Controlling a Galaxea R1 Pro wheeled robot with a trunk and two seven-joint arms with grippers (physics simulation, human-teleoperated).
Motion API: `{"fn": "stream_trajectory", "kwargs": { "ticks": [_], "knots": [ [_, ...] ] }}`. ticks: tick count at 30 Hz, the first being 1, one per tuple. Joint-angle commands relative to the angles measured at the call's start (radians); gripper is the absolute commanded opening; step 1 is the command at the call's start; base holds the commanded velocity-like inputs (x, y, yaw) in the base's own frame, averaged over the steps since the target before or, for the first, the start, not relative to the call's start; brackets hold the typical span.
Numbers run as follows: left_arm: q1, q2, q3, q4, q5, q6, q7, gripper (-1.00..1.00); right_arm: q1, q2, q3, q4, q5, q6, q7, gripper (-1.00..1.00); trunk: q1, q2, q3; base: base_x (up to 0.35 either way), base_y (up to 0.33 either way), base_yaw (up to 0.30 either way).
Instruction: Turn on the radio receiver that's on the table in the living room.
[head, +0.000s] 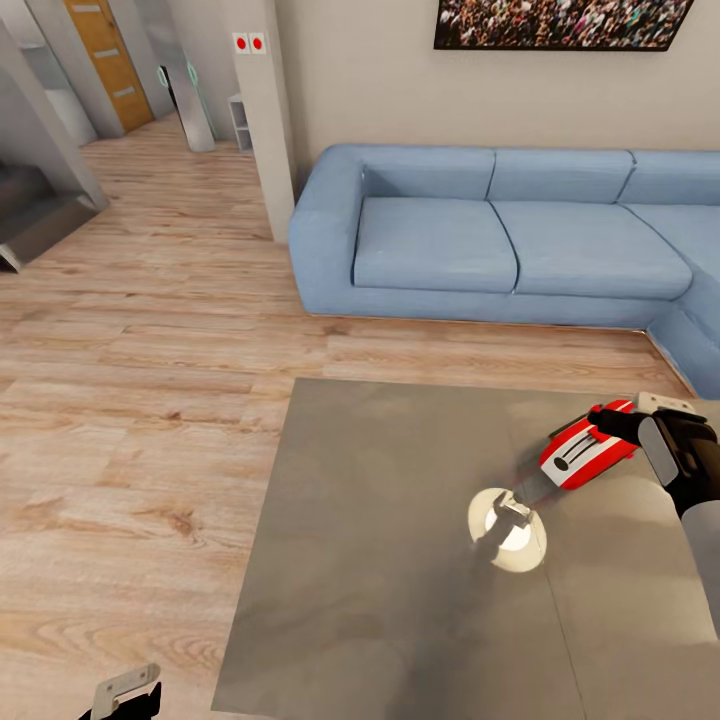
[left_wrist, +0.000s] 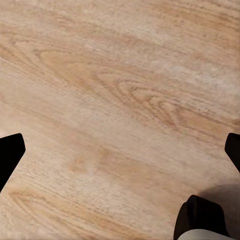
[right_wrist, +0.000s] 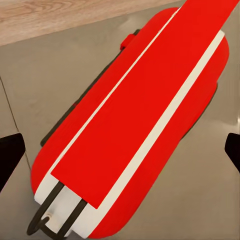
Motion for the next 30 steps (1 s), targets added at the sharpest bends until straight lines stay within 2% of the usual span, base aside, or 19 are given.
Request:
{"fn": "stream_trajectory", "kwargs": {
  "ticks": [1, 10, 30],
  "knots": [
    [0.0, 0.0, 0.0, 0.0, 0.0, 0.0, 0.001, 1.0, 0.0, 0.0, -0.001, 0.001, 0.001, -0.001, 0.0, 1.0, 0.0, 0.0, 0.0, 0.0, 0.0, 0.0],
    [0.0, 0.0, 0.0, 0.0, 0.0, 0.0, 0.001, 1.0, 0.0, 0.0, -0.001, 0.001, 0.001, -0.001, 0.0, 1.0, 0.0, 0.0, -0.002, 0.0, 0.0, 0.0],
    [0.0, 0.0, 0.0, 0.0, 0.0, -0.001, 0.002, 1.0, 0.0, 0.007, 0.005, 0.001, -0.001, -0.001, 0.011, 1.0, 0.0, 0.0, -0.033, 0.0, 0.0, 0.0]
  ]
}}
